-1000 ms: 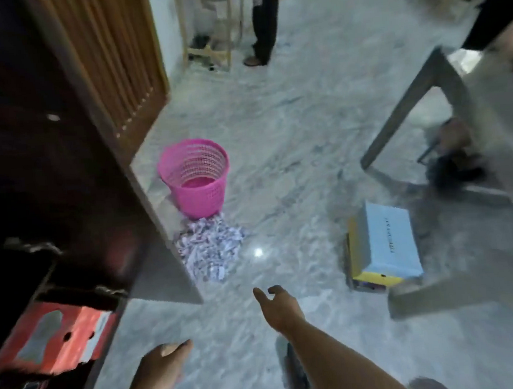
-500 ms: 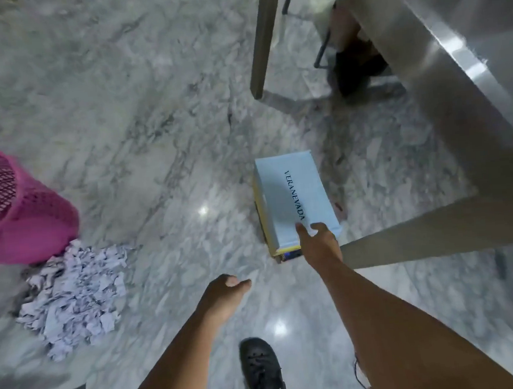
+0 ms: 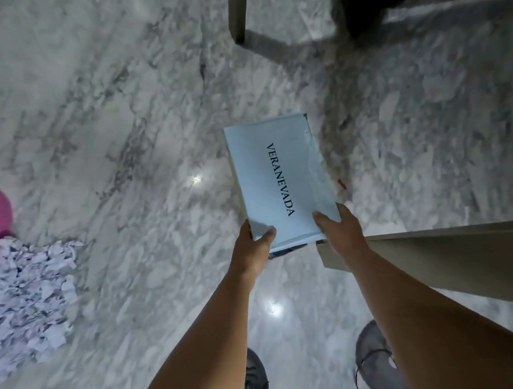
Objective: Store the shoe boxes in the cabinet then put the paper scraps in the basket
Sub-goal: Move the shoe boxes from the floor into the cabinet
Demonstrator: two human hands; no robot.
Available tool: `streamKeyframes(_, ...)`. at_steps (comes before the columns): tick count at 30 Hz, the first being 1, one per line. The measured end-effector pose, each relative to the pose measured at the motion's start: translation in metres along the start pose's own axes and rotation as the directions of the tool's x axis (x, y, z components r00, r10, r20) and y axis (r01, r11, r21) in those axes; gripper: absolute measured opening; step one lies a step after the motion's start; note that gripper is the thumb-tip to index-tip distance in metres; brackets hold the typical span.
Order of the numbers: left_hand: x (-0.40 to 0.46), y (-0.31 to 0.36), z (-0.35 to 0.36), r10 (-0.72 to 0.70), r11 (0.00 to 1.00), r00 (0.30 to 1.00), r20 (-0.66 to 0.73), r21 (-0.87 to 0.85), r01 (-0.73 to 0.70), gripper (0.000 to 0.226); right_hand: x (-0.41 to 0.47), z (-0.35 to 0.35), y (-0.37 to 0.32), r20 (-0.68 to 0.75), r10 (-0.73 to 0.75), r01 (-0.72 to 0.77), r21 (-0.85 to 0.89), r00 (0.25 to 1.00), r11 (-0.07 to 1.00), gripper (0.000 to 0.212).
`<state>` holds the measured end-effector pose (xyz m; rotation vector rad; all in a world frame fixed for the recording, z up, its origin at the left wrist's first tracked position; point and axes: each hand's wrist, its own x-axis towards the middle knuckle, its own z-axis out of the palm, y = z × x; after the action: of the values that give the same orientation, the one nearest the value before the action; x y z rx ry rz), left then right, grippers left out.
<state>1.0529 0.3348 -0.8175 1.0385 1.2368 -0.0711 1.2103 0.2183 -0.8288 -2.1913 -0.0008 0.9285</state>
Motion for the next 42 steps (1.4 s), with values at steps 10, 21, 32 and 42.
streamKeyframes(10,-0.088,-0.068,-0.046,-0.063,0.986,0.995,-0.076,-0.162,0.050,0.035,-0.106,0.034,0.035,-0.062,-0.055,0.058,0.059,0.997,0.997,0.030)
streamKeyframes(21,-0.370,-0.297,-0.130,-0.282,0.846,0.888,-0.364,-0.530,0.052,0.056,-0.404,0.076,0.111,0.394,-0.217,0.316,-0.206,0.893,0.926,0.056)
streamKeyframes(32,-0.609,-0.367,-0.277,-0.380,0.681,0.629,-0.678,-0.665,-0.305,0.036,-0.655,0.206,0.093,0.724,-0.384,0.642,-0.106,0.573,0.760,0.072)
streamKeyframes(42,-0.671,-0.350,-0.431,-0.394,0.460,0.536,-0.747,-0.665,-0.588,0.048,-0.799,0.337,-0.031,0.821,-0.435,0.777,-0.017,0.371,0.629,0.039)
